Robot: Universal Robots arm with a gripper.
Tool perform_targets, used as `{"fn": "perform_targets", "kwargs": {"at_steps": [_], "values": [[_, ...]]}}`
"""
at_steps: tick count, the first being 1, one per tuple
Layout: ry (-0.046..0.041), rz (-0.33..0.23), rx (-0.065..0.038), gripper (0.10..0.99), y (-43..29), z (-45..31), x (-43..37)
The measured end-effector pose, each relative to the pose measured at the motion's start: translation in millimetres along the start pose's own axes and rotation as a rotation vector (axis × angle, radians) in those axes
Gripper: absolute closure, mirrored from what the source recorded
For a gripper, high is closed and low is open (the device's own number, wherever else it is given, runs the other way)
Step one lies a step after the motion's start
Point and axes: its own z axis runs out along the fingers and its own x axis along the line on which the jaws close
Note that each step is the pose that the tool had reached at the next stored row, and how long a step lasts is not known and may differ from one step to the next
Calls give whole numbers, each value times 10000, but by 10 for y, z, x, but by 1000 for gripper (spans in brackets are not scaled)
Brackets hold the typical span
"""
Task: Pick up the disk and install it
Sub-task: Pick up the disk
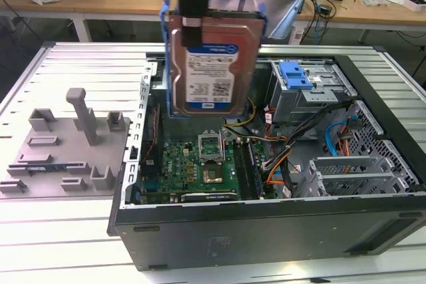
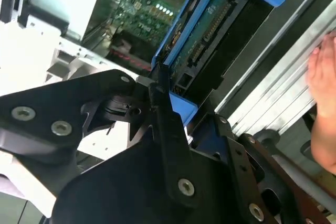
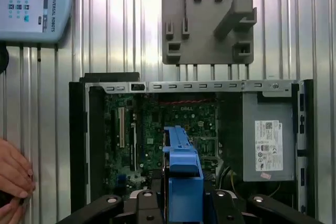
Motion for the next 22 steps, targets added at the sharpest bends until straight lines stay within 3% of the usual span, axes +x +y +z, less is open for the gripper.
{"fn": "perform_targets", "kwargs": {"at_steps": [5,7,12,14,22], "values": [[0,-3,-1,722,-238,-6,85],[0,-7,-2,722,-400,-10,132],[-1,-19,-1,722,-659,-16,203],[-1,-25,-2,722,-702,-17,215],[-1,-24,-2,722,-713,-17,216]]}}
